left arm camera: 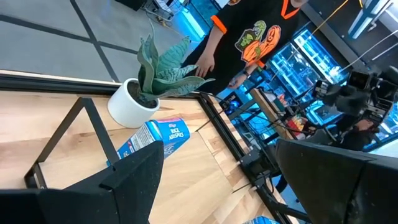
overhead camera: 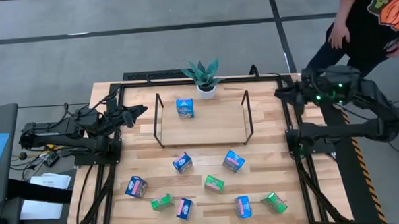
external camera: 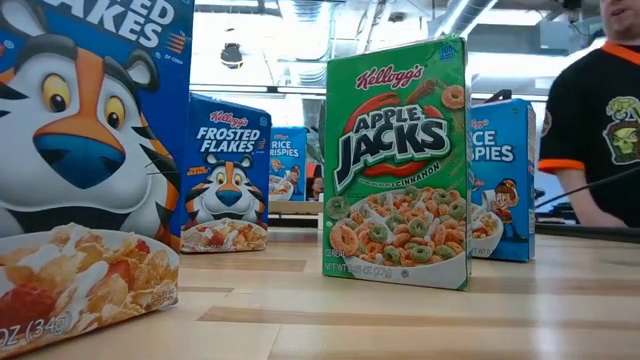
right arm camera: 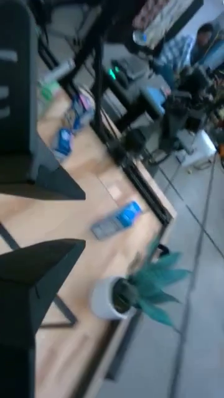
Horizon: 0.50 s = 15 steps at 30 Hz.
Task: Stack cereal on shelf
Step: Put the top light blue cereal box on the shelf aligned with the other light blue cereal box
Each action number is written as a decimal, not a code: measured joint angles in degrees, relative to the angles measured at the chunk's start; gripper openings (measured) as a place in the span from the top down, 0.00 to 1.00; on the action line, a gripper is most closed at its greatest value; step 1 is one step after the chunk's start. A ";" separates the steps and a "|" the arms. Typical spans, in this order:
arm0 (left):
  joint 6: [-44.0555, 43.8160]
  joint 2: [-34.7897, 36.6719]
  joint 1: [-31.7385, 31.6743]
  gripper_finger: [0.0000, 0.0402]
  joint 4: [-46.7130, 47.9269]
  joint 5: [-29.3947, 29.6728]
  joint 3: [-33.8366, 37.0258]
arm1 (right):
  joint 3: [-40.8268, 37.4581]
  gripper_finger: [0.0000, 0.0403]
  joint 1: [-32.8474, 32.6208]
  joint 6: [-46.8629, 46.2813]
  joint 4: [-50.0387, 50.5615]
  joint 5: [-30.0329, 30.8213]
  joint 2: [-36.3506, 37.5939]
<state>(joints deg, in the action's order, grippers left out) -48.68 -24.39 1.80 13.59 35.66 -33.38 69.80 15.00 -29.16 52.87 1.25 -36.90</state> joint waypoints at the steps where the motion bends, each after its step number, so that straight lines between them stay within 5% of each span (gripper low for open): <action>1: 0.39 0.01 -0.02 0.25 0.02 -0.01 -0.01 | 0.00 0.61 -1.28 -1.77 1.84 -0.01 0.42; 7: 1.08 0.01 -0.01 0.25 0.02 0.64 0.01 | -0.02 0.50 -9.77 -12.17 10.78 -0.97 -0.04; 15: 1.09 0.01 0.00 0.25 0.00 0.67 0.02 | -0.02 0.50 -23.04 -26.39 18.50 -1.37 -5.58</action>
<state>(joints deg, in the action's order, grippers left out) -47.59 -24.38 1.80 13.59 36.34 -33.36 69.78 -8.04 -55.56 71.37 -0.12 -42.48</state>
